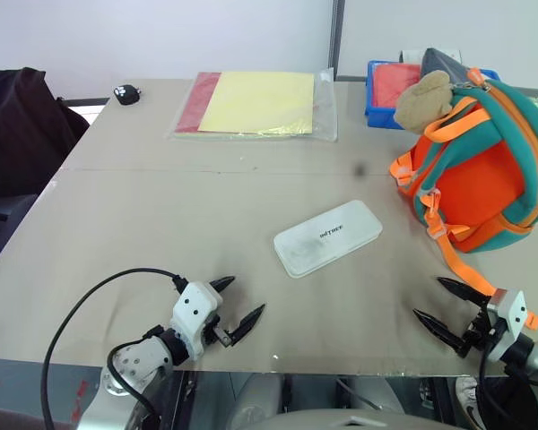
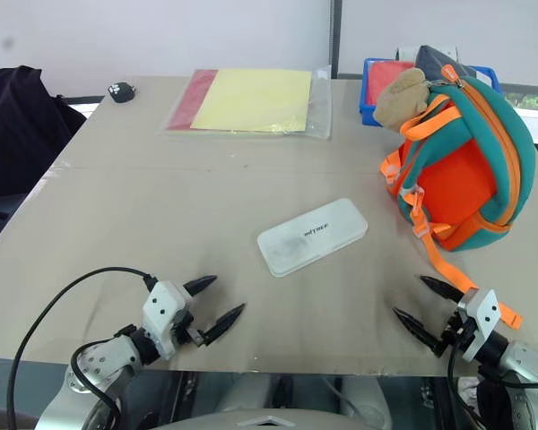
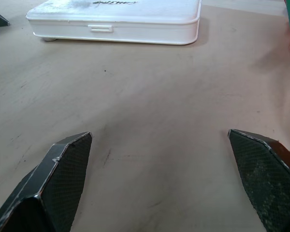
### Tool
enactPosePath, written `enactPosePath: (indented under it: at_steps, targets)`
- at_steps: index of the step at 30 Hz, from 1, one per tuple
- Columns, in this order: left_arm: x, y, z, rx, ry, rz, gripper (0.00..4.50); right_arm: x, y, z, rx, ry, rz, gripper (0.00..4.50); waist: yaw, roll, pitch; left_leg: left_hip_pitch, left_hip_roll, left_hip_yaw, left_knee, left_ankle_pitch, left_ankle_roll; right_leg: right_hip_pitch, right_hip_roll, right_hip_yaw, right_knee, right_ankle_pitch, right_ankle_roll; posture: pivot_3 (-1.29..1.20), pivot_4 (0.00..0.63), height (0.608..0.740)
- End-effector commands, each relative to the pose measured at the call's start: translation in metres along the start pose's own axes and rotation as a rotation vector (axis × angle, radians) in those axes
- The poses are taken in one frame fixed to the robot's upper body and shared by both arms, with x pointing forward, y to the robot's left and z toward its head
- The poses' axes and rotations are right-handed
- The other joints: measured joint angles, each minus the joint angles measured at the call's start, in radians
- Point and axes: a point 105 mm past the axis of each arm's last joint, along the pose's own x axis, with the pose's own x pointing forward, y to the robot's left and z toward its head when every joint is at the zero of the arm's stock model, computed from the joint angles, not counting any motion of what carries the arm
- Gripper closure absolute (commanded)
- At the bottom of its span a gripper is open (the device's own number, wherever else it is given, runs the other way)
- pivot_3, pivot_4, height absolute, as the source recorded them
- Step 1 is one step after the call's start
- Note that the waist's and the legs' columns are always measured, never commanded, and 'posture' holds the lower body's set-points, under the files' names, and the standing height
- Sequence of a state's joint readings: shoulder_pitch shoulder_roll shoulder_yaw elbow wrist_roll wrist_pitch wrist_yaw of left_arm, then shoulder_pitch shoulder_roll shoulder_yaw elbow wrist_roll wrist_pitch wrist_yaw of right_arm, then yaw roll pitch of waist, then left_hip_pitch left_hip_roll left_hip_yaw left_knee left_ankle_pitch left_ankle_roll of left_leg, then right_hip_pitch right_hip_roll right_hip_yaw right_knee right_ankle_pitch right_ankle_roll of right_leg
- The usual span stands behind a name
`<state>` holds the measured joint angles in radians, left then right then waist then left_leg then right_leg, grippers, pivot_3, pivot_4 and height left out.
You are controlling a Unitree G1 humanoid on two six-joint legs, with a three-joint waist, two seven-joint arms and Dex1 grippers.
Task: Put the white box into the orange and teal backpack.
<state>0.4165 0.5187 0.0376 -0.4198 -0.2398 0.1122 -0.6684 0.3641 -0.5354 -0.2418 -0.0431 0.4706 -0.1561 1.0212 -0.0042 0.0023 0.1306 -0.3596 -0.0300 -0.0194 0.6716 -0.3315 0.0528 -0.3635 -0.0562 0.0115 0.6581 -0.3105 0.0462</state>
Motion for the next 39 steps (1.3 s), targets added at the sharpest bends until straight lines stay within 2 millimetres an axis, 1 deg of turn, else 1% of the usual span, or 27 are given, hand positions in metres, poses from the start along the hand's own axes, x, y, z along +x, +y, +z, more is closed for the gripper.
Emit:
enactPosePath:
  at_steps: [1, 4, 22, 26, 27, 29, 31, 32, 34, 36, 37, 38, 39]
  targets:
    - [-0.005, 0.001, 0.011, 0.014, -0.034, -0.006, 0.00, -0.003, -0.001, 0.007, -0.023, -0.013, 0.010, 0.04, 0.000, 0.000, 0.000, 0.000, 0.000, 0.000, 0.000, 0.000, 0.000, 0.000, 0.000, 0.000, 0.000, 0.000, 0.000, 0.00, 0.150, 0.740]
    - [-0.007, 0.002, 0.016, 0.008, -0.061, -0.025, 0.00, -0.003, 0.000, 0.008, -0.025, -0.017, 0.006, 0.04, 0.000, 0.000, 0.000, 0.000, 0.000, -0.001, 0.000, 0.000, 0.000, 0.000, 0.000, -0.001, 0.000, 0.000, 0.000, 0.00, 0.150, 0.740]
    - [-0.012, 0.000, 0.014, -0.004, -0.061, -0.049, 0.00, -0.005, 0.002, 0.008, -0.013, -0.020, -0.002, 0.04, 0.000, -0.001, 0.000, -0.001, 0.000, -0.001, 0.000, 0.000, 0.000, 0.000, 0.000, -0.001, -0.001, 0.000, 0.000, 0.00, 0.150, 0.740]
    - [-0.011, 0.002, 0.015, -0.005, -0.068, -0.045, 0.00, -0.003, -0.001, 0.013, -0.013, -0.039, -0.017, 0.04, 0.000, -0.001, 0.000, -0.001, 0.000, -0.001, 0.000, 0.000, 0.000, 0.000, 0.000, -0.001, -0.001, 0.000, 0.000, 0.00, 0.150, 0.740]
    - [-0.011, 0.004, 0.016, -0.018, -0.073, -0.038, 0.00, 0.000, -0.005, 0.018, -0.002, -0.059, -0.045, 0.04, 0.000, -0.001, 0.000, -0.001, 0.000, -0.001, 0.000, 0.000, 0.000, 0.000, 0.000, -0.001, -0.001, 0.000, 0.000, 0.00, 0.150, 0.740]
    - [-0.010, 0.008, 0.020, -0.078, -0.084, -0.034, 0.00, 0.008, -0.014, 0.030, 0.012, -0.107, -0.099, 0.56, -0.002, 0.000, 0.000, -0.001, 0.000, -0.001, 0.000, 0.000, 0.000, 0.000, 0.000, -0.001, 0.000, 0.000, 0.000, 0.00, 0.150, 0.740]
    - [-0.009, 0.013, 0.024, -0.124, -0.089, -0.035, 0.00, 0.019, -0.017, 0.041, 0.034, -0.123, -0.103, 1.33, -0.006, 0.000, 0.000, 0.000, 0.000, -0.001, 0.000, 0.000, 0.000, 0.000, 0.000, -0.001, 0.000, 0.000, 0.000, 0.00, 0.150, 0.740]
    - [-0.009, 0.016, 0.026, -0.142, -0.092, -0.037, 0.00, 0.024, -0.019, 0.043, 0.035, -0.112, -0.115, 1.90, -0.006, 0.000, 0.000, 0.000, 0.000, -0.001, 0.000, 0.000, 0.000, 0.000, 0.000, -0.001, 0.000, 0.000, 0.000, 0.00, 0.150, 0.740]
    - [-0.006, 0.023, 0.031, -0.182, -0.100, -0.043, 0.00, 0.037, -0.025, 0.051, 0.029, -0.109, -0.133, 2.78, -0.006, -0.001, 0.000, -0.001, 0.000, -0.002, 0.000, 0.000, 0.000, 0.000, 0.000, -0.002, 0.000, 0.000, 0.000, 0.00, 0.150, 0.740]
    - [-0.003, 0.027, 0.034, -0.256, -0.096, -0.045, 0.00, 0.049, -0.037, 0.058, -0.016, -0.101, -0.183, 3.60, -0.006, 0.000, 0.000, -0.001, 0.000, -0.002, 0.001, 0.000, -0.001, 0.000, 0.000, -0.002, 0.001, 0.000, 0.000, 0.00, 0.150, 0.740]
    - [-0.002, 0.028, 0.036, -0.331, -0.103, -0.046, 0.00, 0.054, -0.044, 0.061, -0.030, -0.098, -0.215, 4.24, -0.006, 0.000, 0.000, -0.001, -0.001, -0.002, 0.002, 0.000, -0.001, 0.000, 0.000, -0.002, 0.001, 0.000, 0.000, 0.00, 0.150, 0.740]
    - [0.000, 0.029, 0.040, -0.428, -0.119, -0.055, 0.00, 0.060, -0.049, 0.064, -0.043, -0.097, -0.231, 4.38, -0.007, -0.001, 0.000, -0.002, -0.001, -0.002, 0.002, 0.000, -0.001, -0.001, 0.000, -0.002, 0.001, 0.000, 0.000, 0.00, 0.150, 0.740]
    - [0.003, 0.028, 0.043, -0.543, -0.130, -0.072, 0.00, 0.068, -0.052, 0.066, -0.058, -0.093, -0.238, 4.38, -0.007, -0.001, 0.000, -0.002, -0.001, -0.003, 0.002, 0.000, -0.001, -0.001, 0.000, -0.003, 0.002, 0.000, 0.000, 0.00, 0.150, 0.740]
